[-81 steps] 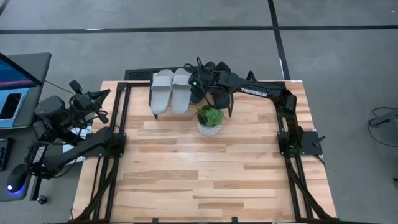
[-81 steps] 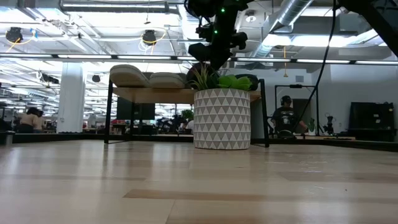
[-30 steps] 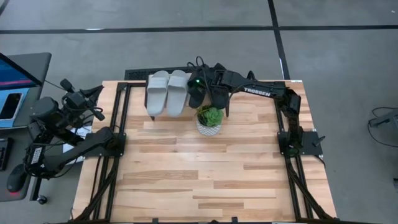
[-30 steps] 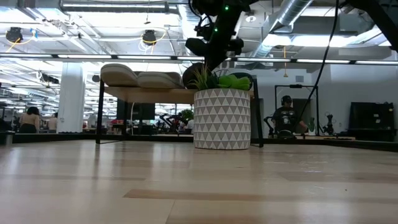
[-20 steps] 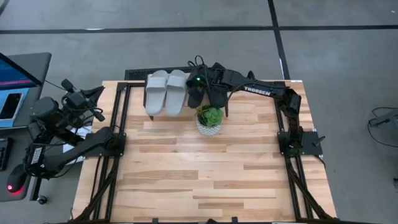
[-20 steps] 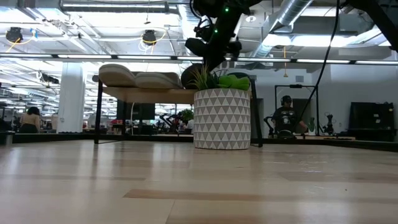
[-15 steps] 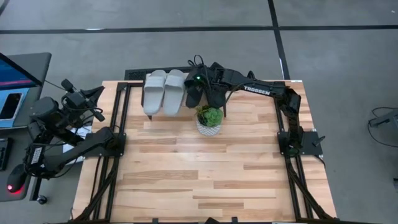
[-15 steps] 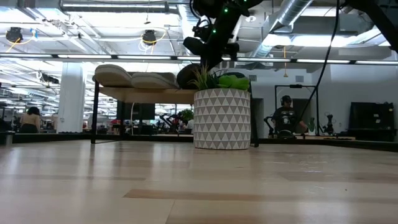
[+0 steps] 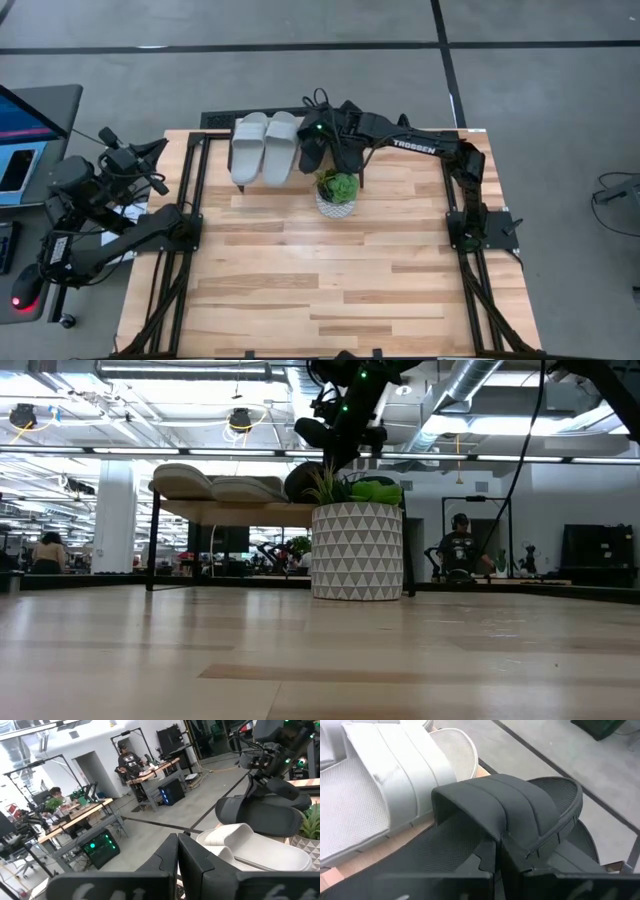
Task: Pick and place slides into the shelf
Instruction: Adjust the slides on the shelf
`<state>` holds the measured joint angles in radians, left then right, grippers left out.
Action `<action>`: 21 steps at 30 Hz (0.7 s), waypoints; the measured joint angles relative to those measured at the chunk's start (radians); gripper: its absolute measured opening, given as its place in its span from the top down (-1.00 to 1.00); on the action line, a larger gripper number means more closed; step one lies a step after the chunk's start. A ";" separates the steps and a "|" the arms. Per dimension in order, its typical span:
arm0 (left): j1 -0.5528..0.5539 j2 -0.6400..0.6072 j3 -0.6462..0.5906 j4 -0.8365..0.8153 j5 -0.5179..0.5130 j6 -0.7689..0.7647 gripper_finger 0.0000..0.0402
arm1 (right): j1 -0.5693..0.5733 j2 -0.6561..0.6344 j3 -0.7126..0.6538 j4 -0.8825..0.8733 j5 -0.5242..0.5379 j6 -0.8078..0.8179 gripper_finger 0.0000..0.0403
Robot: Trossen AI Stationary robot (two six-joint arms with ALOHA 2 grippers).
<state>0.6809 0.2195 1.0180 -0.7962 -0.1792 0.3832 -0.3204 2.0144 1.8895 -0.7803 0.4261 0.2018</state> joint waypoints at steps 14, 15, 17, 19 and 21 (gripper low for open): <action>0.000 0.000 0.000 -0.028 -0.009 -0.001 1.00 | -0.001 -0.006 -0.002 0.055 0.081 0.010 1.00; 0.000 0.000 0.000 -0.029 -0.013 -0.002 1.00 | -0.001 -0.006 -0.002 0.057 0.081 0.010 1.00; 0.000 0.000 0.000 -0.029 -0.016 -0.002 1.00 | -0.001 -0.008 -0.002 0.060 0.086 0.010 1.00; 0.000 0.000 0.000 -0.028 -0.016 -0.002 1.00 | -0.001 -0.020 -0.004 0.056 0.086 0.010 1.00; 0.000 0.000 0.000 -0.028 -0.016 -0.002 1.00 | 0.001 -0.024 -0.004 0.058 0.098 0.011 1.00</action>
<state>0.6810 0.2199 1.0180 -0.8242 -0.1955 0.3813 -0.3196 1.9904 1.8854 -0.7227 0.5241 0.2123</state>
